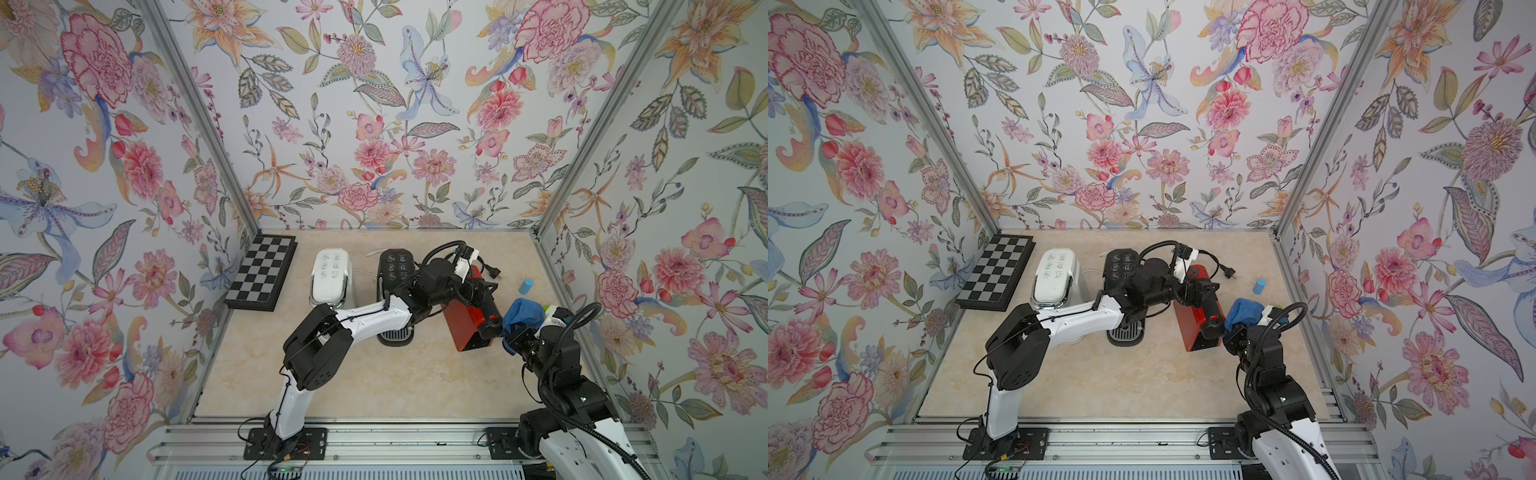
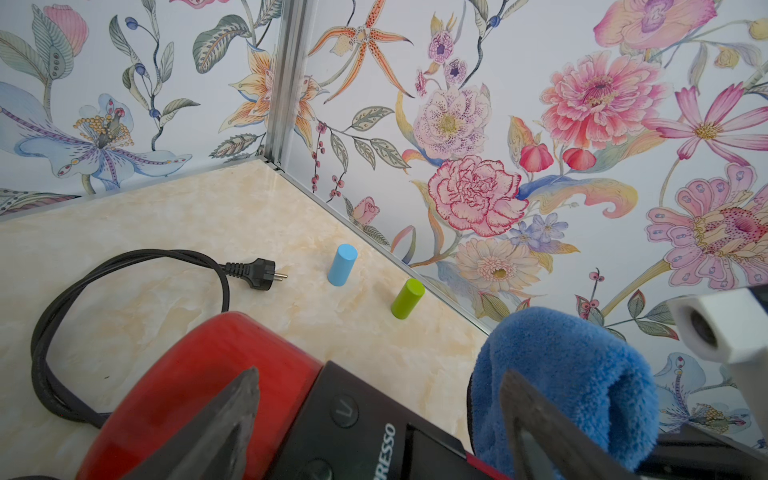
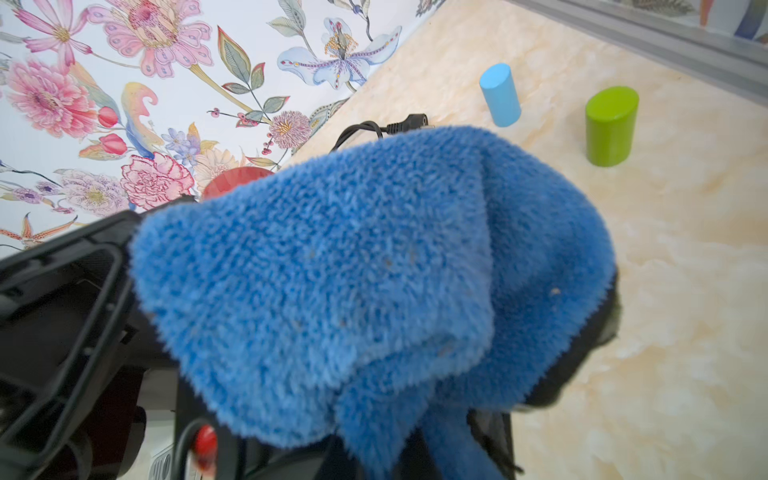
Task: Wipe the surface of a coffee machine
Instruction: Wipe the dirt from the surface of the coffee machine.
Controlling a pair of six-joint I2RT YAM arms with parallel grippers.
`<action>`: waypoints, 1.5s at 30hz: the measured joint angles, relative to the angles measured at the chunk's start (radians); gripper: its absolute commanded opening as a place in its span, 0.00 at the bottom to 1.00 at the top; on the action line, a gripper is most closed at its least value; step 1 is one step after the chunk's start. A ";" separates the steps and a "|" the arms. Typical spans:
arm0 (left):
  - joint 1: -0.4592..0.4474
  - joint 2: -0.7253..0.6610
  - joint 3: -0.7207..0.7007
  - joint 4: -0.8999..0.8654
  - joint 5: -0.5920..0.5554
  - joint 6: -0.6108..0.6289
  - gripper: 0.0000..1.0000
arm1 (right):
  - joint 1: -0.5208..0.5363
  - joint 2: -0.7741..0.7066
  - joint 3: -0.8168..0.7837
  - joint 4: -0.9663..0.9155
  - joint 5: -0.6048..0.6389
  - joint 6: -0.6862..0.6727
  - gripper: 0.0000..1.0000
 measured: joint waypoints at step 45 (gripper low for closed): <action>0.277 -0.858 -0.322 -0.484 -0.275 0.132 0.99 | 0.598 0.640 0.645 0.151 -0.130 -0.354 0.00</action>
